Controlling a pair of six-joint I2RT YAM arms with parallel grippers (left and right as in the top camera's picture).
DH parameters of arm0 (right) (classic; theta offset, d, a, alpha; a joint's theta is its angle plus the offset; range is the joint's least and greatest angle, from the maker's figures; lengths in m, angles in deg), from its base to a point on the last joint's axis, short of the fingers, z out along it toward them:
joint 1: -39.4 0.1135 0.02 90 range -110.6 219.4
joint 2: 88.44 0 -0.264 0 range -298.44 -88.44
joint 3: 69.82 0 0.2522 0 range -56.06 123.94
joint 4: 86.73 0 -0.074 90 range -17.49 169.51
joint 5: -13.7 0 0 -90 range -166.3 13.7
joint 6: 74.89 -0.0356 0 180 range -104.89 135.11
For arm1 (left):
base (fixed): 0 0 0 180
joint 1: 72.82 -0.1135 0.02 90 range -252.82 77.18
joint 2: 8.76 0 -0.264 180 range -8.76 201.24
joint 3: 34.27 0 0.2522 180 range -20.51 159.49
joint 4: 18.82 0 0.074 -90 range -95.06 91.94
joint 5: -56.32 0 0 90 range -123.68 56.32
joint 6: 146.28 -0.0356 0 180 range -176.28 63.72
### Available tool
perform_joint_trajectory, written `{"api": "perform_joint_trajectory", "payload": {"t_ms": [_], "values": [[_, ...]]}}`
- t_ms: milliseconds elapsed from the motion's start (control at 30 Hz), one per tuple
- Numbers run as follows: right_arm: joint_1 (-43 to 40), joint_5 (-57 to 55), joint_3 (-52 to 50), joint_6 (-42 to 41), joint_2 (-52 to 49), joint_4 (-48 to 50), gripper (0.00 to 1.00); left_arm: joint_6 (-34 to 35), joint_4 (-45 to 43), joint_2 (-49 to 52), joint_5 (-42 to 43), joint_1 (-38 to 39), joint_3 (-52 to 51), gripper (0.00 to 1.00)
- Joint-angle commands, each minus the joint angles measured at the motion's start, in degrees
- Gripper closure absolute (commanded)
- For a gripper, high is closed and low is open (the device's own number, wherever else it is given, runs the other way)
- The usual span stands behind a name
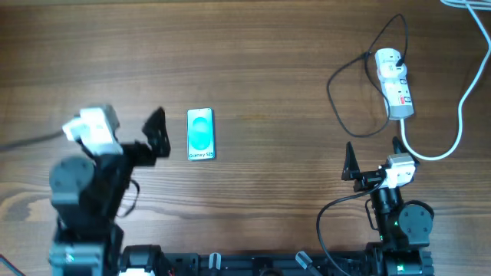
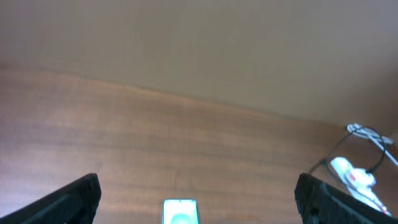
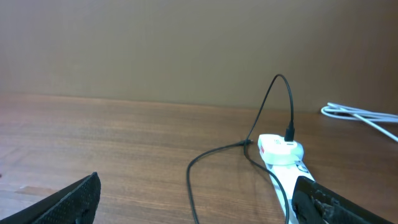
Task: Plug charger to phone and switch on socket
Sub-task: 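Move the left gripper over the blue phone and grasp its edge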
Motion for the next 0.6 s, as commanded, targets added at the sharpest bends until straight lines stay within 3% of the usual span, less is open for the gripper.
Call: {"api": "perform_joint_trajectory", "payload": {"t_ms": [0,233,433,567], "values": [[-0.2,-0.55,-0.15,1.01,0.13,0.11,0.0,-0.55,5.22,9.62,0.94,2.97,11.72,0.0],[-0.2,-0.55,-0.15,1.01,0.13,0.11,0.0,-0.48,15.1,25.44,-2.54,11.52,23.87,0.0],[-0.2,-0.55,-0.15,1.03,0.13,0.09,0.0,4.55,20.85,37.77,-12.61,17.99,24.2,0.0],[-0.2,-0.55,-0.15,1.03,0.13,0.11,0.0,5.57,21.59,44.46,-13.05,20.04,24.2,0.0]]}}
